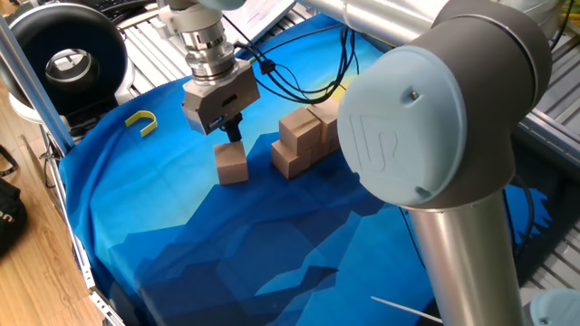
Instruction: Stack the blocks into a pyramid shape
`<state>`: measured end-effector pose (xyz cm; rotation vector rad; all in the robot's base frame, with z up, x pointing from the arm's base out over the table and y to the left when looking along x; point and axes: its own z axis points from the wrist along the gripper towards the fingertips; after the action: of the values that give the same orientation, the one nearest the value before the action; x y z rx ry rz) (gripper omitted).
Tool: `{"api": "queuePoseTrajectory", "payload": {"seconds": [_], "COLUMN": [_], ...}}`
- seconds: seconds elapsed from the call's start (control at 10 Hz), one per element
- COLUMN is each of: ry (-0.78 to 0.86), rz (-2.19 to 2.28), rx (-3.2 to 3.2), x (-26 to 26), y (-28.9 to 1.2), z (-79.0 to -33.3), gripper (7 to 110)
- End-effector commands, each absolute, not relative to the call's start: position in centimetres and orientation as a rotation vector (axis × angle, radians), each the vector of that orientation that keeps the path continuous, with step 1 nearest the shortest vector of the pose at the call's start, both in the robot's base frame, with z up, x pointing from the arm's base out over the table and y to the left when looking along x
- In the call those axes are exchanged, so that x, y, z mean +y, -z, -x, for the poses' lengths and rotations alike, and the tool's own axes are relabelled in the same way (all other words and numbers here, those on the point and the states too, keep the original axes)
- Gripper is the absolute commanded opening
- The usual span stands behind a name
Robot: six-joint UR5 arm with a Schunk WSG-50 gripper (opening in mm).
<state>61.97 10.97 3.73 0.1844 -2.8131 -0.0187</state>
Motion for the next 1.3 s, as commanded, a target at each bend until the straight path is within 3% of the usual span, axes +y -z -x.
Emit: {"api": "queuePoseTrajectory", "payload": {"seconds": [0.0, 0.3, 0.4, 1.2], "ry": [0.073, 0.255, 0.246, -0.086], "rz": [-0.169, -0.122, -0.111, -0.185], "rx": [-2.787, -2.738, -2.731, -2.784], "x": [12.1, 15.3, 15.3, 6.4], "y": [-5.0, -5.7, -5.7, -8.1], "z": [-61.3, -60.3, -60.2, -62.8], "gripper": [7, 7, 7, 7]}}
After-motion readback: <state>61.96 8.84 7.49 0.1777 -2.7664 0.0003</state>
